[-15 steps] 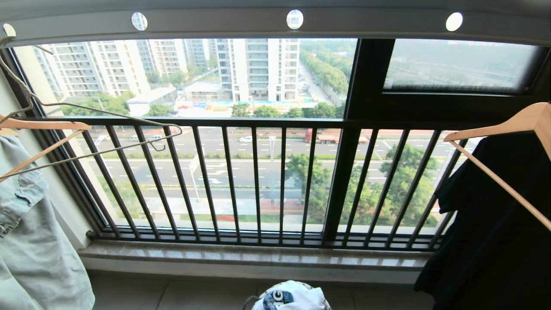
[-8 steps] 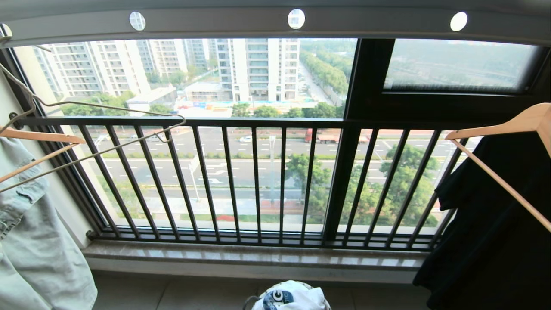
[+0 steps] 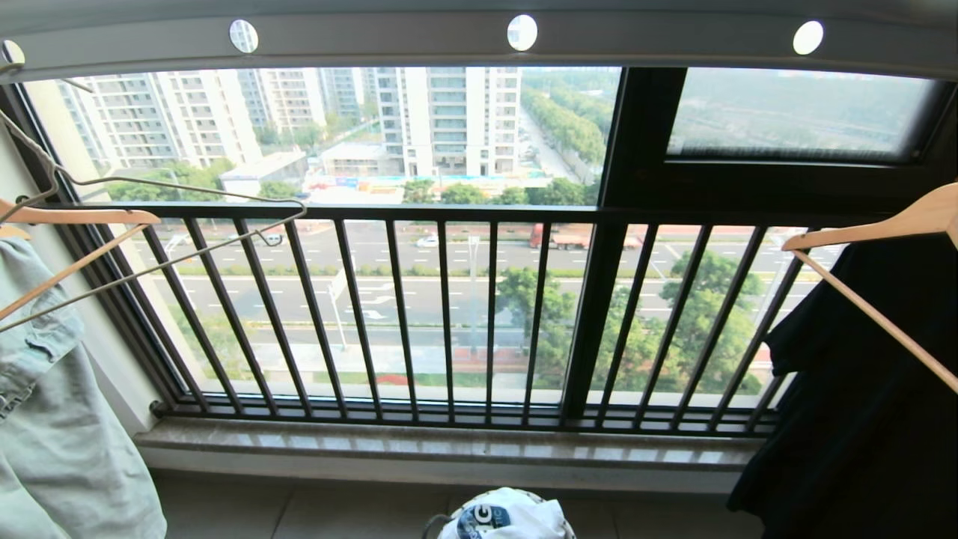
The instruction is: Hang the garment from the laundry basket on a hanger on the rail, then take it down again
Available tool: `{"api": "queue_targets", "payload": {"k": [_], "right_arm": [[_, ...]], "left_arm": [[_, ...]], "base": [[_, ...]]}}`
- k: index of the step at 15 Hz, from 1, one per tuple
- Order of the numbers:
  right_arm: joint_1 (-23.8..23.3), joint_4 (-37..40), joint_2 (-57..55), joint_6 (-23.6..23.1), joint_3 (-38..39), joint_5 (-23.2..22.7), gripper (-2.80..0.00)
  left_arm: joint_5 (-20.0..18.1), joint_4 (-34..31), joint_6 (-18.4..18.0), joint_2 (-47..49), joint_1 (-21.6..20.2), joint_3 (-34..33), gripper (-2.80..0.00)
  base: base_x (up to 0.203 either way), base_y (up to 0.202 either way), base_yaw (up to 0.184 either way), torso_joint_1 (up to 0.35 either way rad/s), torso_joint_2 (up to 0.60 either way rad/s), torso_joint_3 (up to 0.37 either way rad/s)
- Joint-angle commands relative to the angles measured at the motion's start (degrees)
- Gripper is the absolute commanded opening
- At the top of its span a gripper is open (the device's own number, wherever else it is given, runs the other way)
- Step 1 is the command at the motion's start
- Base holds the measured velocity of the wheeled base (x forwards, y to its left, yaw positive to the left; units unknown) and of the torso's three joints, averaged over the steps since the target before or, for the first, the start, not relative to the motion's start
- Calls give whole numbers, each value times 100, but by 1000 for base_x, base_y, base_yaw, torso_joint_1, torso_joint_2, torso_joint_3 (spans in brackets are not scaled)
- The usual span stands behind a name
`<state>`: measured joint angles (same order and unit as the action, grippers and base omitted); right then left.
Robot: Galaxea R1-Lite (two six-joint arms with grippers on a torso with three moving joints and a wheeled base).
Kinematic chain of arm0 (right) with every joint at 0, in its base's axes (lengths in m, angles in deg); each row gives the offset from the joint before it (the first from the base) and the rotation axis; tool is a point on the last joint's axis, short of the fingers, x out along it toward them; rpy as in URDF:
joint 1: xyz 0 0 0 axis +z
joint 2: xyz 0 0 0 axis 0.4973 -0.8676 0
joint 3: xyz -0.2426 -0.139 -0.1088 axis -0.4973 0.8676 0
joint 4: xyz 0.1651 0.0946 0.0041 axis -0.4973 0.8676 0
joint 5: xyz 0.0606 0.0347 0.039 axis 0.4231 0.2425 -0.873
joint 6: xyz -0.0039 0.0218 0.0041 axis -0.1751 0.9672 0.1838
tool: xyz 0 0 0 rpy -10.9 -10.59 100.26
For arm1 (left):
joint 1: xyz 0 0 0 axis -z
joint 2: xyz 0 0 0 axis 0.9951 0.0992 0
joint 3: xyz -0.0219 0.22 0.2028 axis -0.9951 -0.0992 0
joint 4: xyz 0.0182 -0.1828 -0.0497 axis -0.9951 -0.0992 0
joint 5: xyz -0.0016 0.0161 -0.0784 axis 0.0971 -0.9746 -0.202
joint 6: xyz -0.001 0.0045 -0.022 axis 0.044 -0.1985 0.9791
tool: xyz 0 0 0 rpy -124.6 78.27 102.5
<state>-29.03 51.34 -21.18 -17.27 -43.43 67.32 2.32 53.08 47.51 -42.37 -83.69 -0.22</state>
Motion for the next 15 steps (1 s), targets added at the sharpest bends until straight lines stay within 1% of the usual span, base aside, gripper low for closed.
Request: {"api": "queue_targets", "payload": {"k": [1,15], "right_arm": [[0,-2,-7,3,5,1,-280],[0,-2,-7,11,-3,1,-280]], "left_arm": [[3,-5,0,-1,-1,5,-280],[3,-5,0,-7,-1,6,-280]], "base": [[0,0,0,0,0,0],[0,0,0,0,0,0]]}}
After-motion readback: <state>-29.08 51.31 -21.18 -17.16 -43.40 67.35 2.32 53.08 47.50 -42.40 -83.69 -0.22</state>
